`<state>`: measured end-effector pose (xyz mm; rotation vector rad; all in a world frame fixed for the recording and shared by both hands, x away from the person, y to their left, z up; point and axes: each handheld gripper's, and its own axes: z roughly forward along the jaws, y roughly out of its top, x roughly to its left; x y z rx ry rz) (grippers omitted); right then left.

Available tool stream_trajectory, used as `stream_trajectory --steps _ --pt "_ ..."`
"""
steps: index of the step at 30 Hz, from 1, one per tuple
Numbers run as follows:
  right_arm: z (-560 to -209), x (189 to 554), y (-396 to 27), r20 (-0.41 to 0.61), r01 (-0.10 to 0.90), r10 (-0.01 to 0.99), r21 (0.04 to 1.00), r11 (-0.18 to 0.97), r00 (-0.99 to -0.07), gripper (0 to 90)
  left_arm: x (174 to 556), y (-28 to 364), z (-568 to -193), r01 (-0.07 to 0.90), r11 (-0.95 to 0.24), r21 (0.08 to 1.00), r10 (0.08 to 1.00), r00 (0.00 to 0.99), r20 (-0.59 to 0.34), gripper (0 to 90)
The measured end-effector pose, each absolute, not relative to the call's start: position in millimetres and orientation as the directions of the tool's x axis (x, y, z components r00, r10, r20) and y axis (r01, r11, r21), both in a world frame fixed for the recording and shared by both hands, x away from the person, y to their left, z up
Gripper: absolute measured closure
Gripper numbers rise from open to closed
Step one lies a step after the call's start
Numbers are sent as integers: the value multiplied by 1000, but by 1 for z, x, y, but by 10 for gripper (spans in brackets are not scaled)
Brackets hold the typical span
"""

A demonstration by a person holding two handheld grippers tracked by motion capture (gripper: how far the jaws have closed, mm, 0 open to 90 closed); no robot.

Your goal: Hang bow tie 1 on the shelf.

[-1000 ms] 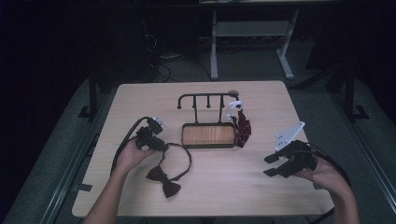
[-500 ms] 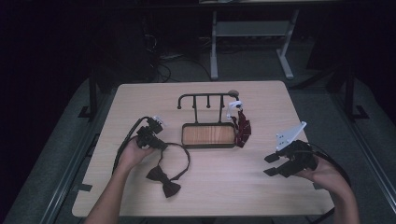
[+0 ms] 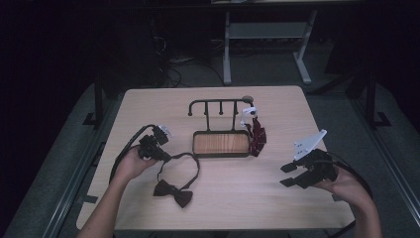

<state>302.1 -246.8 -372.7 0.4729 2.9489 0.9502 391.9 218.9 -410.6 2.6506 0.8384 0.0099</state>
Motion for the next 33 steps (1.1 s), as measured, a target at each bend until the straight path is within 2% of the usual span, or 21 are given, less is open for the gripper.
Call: stream_trajectory --steps 18,33 --pt "-373 302 -246 72 279 292 576 769 -954 511 359 218 -357 449 -827 340 440 892 -106 895" --pt "-373 301 -247 70 282 298 579 765 -952 511 351 221 -324 416 -838 353 397 909 -130 896"
